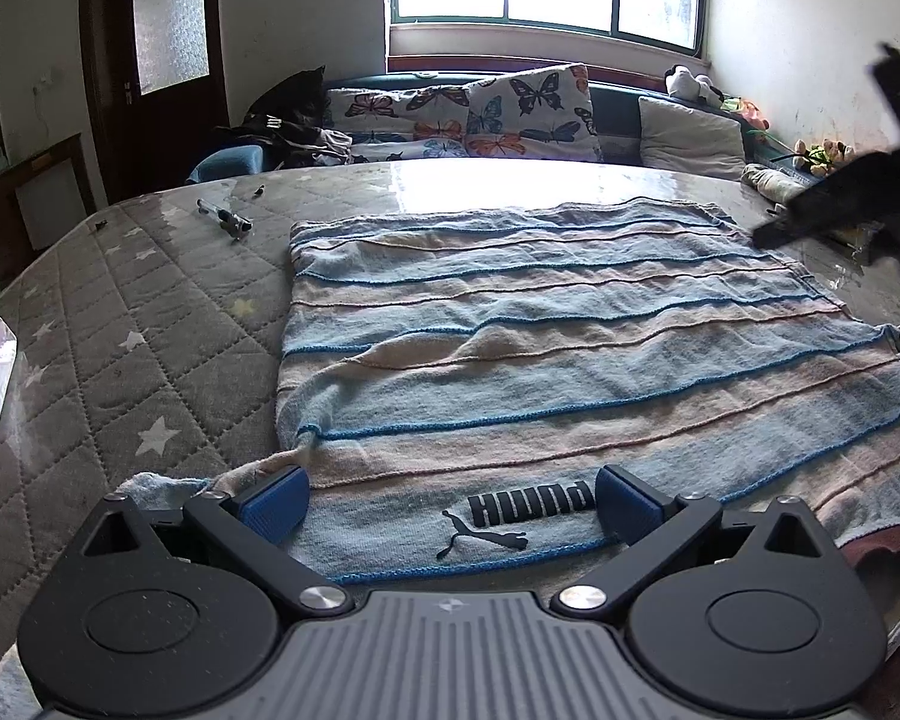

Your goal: Fold clothes

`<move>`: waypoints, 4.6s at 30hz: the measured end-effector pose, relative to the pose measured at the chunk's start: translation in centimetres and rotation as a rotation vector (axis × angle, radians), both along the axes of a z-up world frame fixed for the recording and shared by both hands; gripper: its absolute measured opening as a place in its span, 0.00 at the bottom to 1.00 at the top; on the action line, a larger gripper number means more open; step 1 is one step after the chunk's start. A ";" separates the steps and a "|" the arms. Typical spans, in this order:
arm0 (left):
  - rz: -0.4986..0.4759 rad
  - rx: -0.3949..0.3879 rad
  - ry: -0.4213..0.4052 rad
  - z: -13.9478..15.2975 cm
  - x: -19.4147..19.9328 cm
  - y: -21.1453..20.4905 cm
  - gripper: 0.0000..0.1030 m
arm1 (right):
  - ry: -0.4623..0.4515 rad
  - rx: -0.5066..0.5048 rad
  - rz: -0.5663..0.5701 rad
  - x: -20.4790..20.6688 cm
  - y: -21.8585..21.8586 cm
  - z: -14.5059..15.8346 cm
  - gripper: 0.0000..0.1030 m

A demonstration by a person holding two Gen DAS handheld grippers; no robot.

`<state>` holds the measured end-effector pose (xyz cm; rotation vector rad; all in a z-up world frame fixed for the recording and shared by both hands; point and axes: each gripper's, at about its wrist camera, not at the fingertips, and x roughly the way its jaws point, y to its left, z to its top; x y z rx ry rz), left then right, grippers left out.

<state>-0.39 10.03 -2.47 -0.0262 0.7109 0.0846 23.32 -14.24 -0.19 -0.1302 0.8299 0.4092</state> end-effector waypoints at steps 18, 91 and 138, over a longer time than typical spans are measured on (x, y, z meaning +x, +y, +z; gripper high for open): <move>0.000 -0.003 -0.006 0.0 -0.1 0.1 1.00 | -0.022 -0.058 -0.041 7.3 1.3 -1.8 0.14; 0.600 -0.110 -0.152 3.5 -18.3 14.7 1.00 | -0.155 -0.049 0.936 -31.4 27.2 -0.5 0.02; 0.104 0.035 -0.047 2.7 -1.9 3.0 0.99 | -0.020 0.073 0.349 -21.5 11.1 0.5 0.13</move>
